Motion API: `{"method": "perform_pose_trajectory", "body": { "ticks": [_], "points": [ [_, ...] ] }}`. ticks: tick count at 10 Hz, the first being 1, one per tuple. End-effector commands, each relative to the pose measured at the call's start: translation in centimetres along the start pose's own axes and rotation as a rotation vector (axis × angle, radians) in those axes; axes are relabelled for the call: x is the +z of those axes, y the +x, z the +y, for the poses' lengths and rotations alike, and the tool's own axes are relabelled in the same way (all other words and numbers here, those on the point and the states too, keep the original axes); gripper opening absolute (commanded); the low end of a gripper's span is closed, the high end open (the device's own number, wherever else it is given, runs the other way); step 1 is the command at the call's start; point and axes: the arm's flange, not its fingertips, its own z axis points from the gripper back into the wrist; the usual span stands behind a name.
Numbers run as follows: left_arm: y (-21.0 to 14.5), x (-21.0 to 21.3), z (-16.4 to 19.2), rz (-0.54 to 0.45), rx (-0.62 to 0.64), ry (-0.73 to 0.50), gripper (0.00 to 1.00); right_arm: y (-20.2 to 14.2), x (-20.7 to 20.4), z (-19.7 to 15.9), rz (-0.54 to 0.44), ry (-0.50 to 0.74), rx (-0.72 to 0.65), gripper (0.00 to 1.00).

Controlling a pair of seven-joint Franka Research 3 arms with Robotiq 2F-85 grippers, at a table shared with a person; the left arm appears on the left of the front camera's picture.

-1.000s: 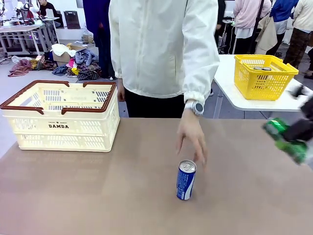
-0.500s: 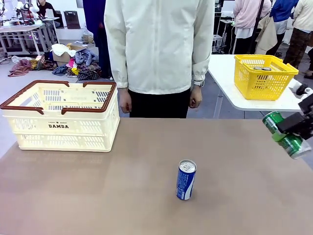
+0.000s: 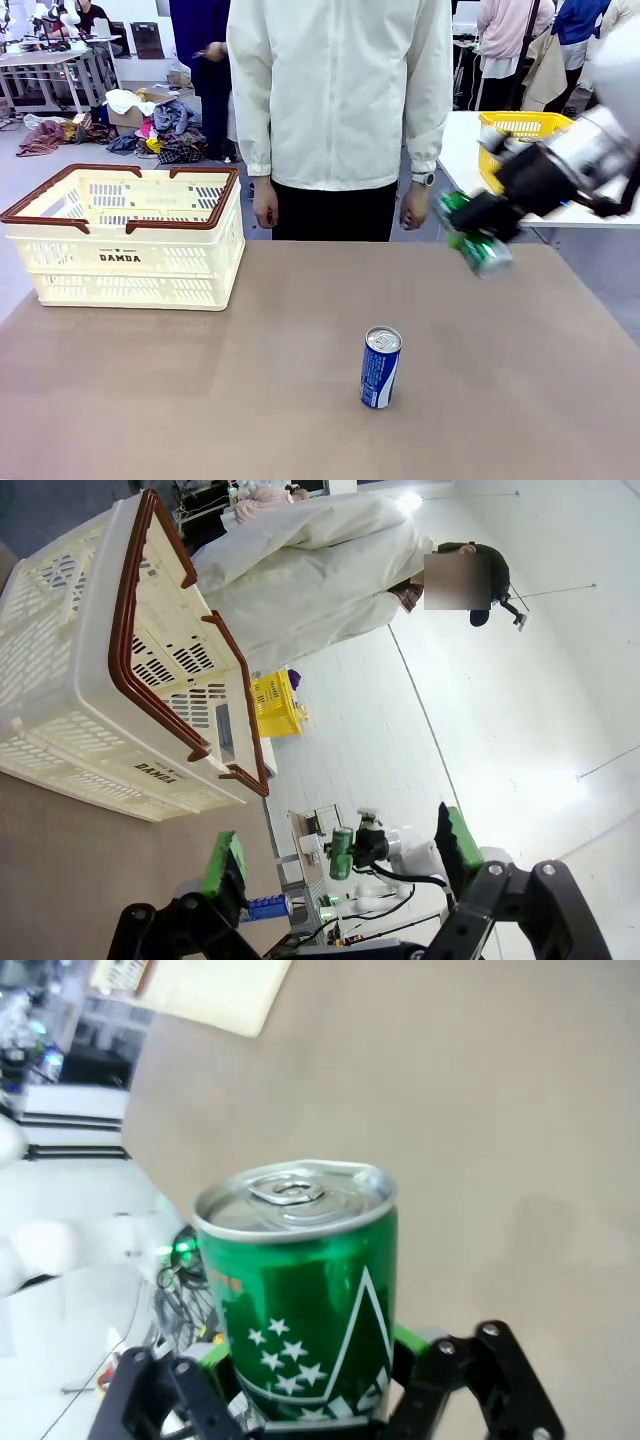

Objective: Place the drinks into the Shopping basket.
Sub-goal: Pick up one drink and place it into the Shopping basket.

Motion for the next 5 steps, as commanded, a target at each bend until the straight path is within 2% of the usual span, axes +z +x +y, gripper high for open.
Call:
{"method": "perform_pose_trajectory", "body": {
  "ticks": [1, 3, 4, 5],
  "points": [
    [-0.1, 0.2, -0.4, 0.008, 0.01, -0.004, 1.0, 6.7, -1.0, 3.4, 0.048, -0.049, 0.035, 0.0],
    [-0.1, 0.2, -0.4, 0.008, 0.01, -0.004, 1.0, 10.4, -6.8, 7.9, 0.0, -0.115, -0.062, 0.0],
    [-0.1, 0.2, -0.4, 0.008, 0.01, -0.004, 1.0, 11.5, -10.3, 10.0, -0.034, -0.179, -0.059, 0.0],
    [-0.1, 0.2, -0.4, 0.008, 0.01, -0.004, 1.0, 11.7, -12.0, 10.6, -0.046, -0.179, -0.044, 0.0]
  ]
}}
